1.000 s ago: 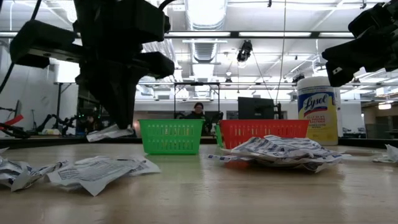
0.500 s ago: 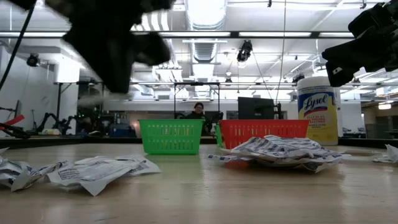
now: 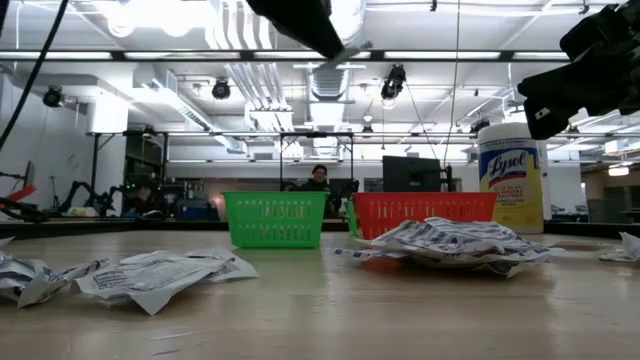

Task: Pick & Place First Aid Supplies
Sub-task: Put the blue alcohol pad into the yellow bin

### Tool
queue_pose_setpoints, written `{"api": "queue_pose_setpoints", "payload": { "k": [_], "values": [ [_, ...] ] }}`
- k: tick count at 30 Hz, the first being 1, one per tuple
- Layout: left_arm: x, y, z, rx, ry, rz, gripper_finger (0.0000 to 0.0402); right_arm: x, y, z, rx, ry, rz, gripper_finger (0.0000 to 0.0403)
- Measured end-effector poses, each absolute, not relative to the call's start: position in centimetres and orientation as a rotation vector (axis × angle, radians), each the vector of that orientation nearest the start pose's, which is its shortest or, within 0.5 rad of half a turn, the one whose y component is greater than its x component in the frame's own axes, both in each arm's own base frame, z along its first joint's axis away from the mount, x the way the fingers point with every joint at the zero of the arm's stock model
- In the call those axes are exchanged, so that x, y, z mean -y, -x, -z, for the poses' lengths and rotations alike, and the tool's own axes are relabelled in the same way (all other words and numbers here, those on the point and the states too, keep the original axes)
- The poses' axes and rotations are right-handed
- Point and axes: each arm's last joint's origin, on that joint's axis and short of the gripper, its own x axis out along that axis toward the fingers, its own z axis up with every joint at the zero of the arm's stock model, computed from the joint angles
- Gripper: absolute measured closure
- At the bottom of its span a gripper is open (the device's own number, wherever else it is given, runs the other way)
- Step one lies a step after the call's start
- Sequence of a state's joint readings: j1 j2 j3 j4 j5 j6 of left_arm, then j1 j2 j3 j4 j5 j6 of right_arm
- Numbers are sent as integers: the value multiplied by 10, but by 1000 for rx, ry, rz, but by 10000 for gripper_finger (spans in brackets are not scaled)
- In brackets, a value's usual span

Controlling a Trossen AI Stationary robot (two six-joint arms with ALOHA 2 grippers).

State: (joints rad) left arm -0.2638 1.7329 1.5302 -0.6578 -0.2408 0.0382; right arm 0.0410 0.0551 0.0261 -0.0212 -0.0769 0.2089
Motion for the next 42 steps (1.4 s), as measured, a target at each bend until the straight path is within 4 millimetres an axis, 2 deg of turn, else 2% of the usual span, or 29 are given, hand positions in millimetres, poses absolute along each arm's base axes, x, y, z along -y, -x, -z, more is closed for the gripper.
{"api": "queue_pose_setpoints", "payload": {
  "k": [5, 11, 21, 28, 36, 42],
  "values": [
    [58, -371, -308, -851, -283, -81, 402, -6, -99, -166, -63, -209, -113, 374],
    [13, -371, -307, -930, -286, -203, 402, -6, -99, -166, -63, -209, -113, 374],
    [-49, -360, -301, -1046, -163, -382, 402, -6, -99, -166, -63, -209, -113, 374],
    [-93, -350, -300, -1062, -69, -509, 402, -6, -99, -166, -63, -209, -112, 374],
    [-152, -338, -289, -1074, 61, -560, 401, -6, -99, -166, -63, -209, -112, 374],
    [-178, -335, -276, -1088, 126, -557, 401, -6, -99, -166, -63, -209, -113, 374]
  ]
}}
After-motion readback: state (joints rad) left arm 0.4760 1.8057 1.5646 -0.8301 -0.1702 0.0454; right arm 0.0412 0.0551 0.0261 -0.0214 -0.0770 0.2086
